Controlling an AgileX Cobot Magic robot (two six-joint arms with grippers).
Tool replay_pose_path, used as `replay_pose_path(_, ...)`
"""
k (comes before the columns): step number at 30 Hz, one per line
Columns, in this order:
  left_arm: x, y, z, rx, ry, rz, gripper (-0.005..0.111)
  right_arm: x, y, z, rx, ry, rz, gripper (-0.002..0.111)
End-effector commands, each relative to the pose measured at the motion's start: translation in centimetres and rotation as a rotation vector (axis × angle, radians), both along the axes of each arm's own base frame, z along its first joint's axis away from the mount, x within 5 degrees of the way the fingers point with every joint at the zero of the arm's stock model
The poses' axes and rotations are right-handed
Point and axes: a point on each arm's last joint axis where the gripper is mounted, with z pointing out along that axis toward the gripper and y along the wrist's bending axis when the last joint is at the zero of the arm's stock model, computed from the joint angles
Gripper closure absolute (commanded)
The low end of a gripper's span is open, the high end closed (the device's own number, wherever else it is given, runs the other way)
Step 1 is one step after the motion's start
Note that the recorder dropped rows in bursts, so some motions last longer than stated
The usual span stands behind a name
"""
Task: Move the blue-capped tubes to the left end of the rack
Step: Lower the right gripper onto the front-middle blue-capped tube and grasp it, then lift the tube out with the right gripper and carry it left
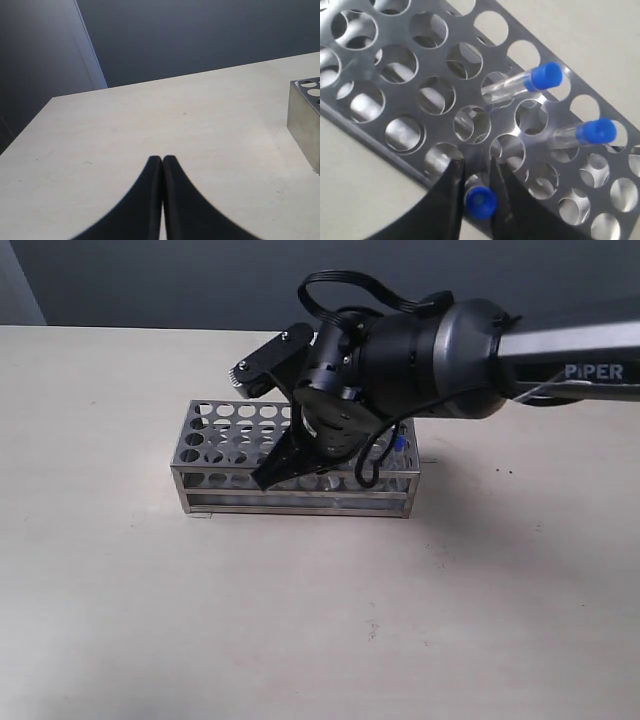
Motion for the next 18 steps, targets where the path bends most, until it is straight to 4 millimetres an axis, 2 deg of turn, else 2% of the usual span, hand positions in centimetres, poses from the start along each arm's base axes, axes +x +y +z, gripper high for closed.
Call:
replay_pose_path(1, 0.0, 0.0, 0.2, 0.003, -0.010, -0.004, 0.106, -0.1, -0.2, 0.8, -0.032, -0.013, -0.007, 0.108)
replay_pose_path(5, 0.0, 0.0, 0.2, 0.003, -0.010, -0.004, 0.106, -1.0, -0.3, 3.3, 0.013, -0.048, 0.010, 0.108)
replay_pose_path(9, 0.0, 0.0, 0.2, 0.003, -0.010, -0.004, 0.106, -3.1, 0.3, 7.6, 0.111, -0.157, 0.109, 0.108)
replay_pose_path(13, 0.0, 0.0, 0.2, 0.003, -0.010, -0.004, 0.106, -4.0, 0.7, 9.3, 0.185, -0.197, 0.160, 0.109)
replay_pose_path(18, 0.0, 0.0, 0.2, 0.003, -0.010, -0.004, 0.106, -3.6, 3.2, 10.8, 0.342, -0.260, 0.255, 0.109)
